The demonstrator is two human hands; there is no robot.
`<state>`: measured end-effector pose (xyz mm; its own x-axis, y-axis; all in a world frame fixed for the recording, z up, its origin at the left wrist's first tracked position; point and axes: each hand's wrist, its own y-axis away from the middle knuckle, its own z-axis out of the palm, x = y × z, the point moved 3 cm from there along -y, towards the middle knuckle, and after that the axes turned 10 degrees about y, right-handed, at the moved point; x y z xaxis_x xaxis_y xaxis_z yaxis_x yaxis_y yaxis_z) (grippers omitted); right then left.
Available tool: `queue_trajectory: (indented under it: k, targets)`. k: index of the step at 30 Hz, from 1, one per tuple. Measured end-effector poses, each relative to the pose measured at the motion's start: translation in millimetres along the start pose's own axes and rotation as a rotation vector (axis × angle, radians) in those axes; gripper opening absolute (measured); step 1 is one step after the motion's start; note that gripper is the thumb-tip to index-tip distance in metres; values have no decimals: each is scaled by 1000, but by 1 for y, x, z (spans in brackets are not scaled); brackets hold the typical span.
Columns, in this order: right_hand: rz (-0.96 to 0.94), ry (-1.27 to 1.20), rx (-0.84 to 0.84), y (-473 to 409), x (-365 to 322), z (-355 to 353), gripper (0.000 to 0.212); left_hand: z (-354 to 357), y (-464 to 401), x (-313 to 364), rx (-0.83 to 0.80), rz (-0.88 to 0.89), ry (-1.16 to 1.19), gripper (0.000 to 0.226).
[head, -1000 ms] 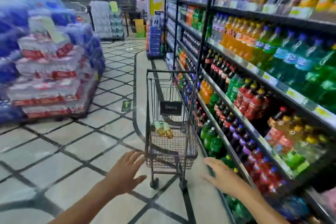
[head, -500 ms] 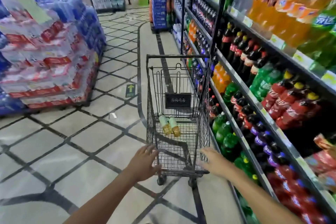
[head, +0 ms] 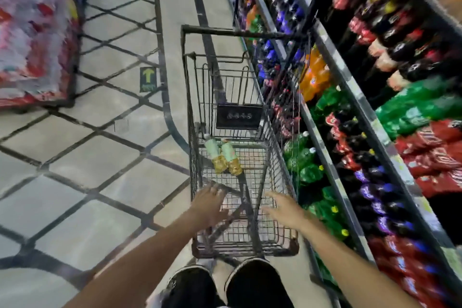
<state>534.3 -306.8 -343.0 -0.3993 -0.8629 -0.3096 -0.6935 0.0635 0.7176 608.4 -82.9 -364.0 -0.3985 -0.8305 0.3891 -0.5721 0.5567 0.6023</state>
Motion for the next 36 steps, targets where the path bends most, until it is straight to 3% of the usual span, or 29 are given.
queue_trajectory:
  k: [5, 16, 19, 22, 25, 29, 32, 36]
  targets:
    - [34, -22, -51, -69, 13, 6, 59, 12, -73, -32, -124, -89, 37, 74]
    - [154, -308, -146, -297, 55, 49, 46, 75, -242, -113, -149, -411, 347, 84]
    - [166, -360, -145, -353, 66, 75, 47, 92, -282, -127, -47, -498, 473, 82]
    - [136, -397, -38, -398, 64, 86, 43, 100, -320, -147, 180, -631, 661, 79]
    - [82, -391, 45, -437, 56, 89, 51, 104, -351, -172, 330, -702, 810, 79]
    - [97, -432, 15, -467, 41, 90, 74, 99, -374, -187, 471, -749, 963, 56]
    - [72, -358, 5, -481, 38, 90, 43, 97, -386, -187, 509, -731, 1138, 56]
    - [18, -298, 12, -488, 32, 86, 38, 93, -392, -182, 505, -755, 1320, 49]
